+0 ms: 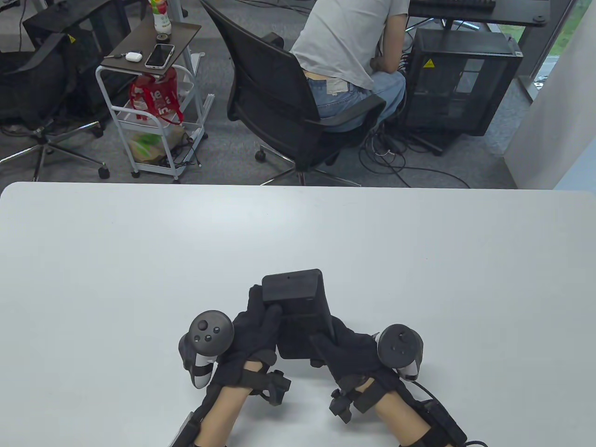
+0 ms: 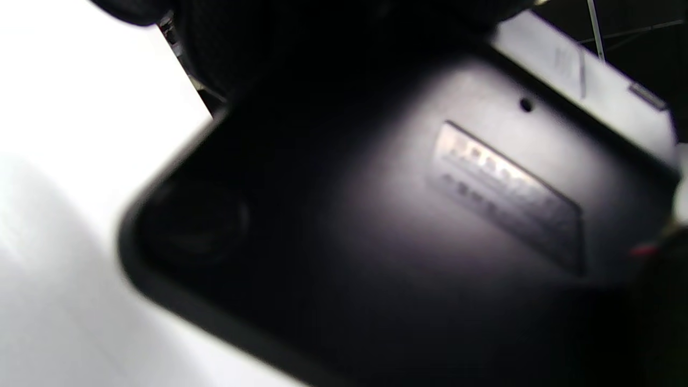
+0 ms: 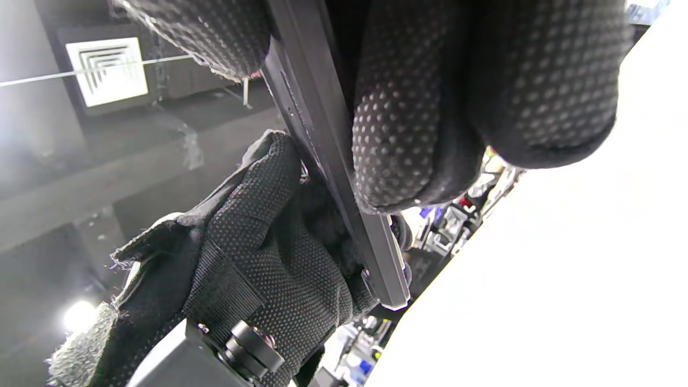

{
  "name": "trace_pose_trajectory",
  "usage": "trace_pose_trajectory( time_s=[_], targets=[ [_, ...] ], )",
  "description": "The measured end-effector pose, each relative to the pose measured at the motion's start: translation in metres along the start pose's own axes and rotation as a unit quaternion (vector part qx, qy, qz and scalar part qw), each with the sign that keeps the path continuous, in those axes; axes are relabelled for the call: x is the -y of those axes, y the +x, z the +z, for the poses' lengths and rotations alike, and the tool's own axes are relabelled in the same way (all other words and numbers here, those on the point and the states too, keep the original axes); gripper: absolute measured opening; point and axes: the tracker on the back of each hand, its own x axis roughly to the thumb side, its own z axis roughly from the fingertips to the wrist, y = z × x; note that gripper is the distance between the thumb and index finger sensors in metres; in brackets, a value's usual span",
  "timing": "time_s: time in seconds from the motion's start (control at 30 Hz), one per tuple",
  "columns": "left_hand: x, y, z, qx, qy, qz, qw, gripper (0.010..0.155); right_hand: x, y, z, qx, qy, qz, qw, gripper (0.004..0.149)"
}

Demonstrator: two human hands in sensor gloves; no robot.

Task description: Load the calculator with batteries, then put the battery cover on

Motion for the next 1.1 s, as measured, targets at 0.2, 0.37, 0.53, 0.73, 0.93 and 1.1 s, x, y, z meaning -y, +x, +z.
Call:
trace_pose_trajectory(
  time_s=[0.2, 0.37, 0.53, 0.73, 0.93, 1.1],
  targets=[
    [0.001, -0.002, -0.001, -0.002, -0.011, 0.028, 1.0, 0.083, 0.0, -0.001, 0.0, -0.002, 0.006, -0.018, 1.0, 0.06],
    [0.003, -0.003, -0.002, 0.004, -0.026, 0.026, 0.999, 0.088, 0.005, -0.005, -0.002, -0.007, -0.004, -0.09, 0.996, 0.06],
    [0.004, -0.002, -0.002, 0.009, -0.023, -0.047, 0.999, 0.089, 0.031, -0.009, -0.002, -0.029, -0.061, -0.052, 0.996, 0.06],
    [0.008, -0.001, -0.004, 0.018, -0.042, -0.188, 0.981, 0.089, 0.075, -0.018, 0.001, -0.071, -0.126, 0.099, 0.984, 0.06],
    [0.018, 0.002, -0.003, 0.026, -0.066, -0.294, 0.953, 0.089, 0.1, -0.022, 0.005, -0.122, -0.136, 0.285, 0.941, 0.06],
    [0.027, 0.003, -0.001, 0.028, -0.087, -0.363, 0.927, 0.09, 0.106, -0.03, 0.006, -0.198, -0.129, 0.398, 0.886, 0.06]
  ],
)
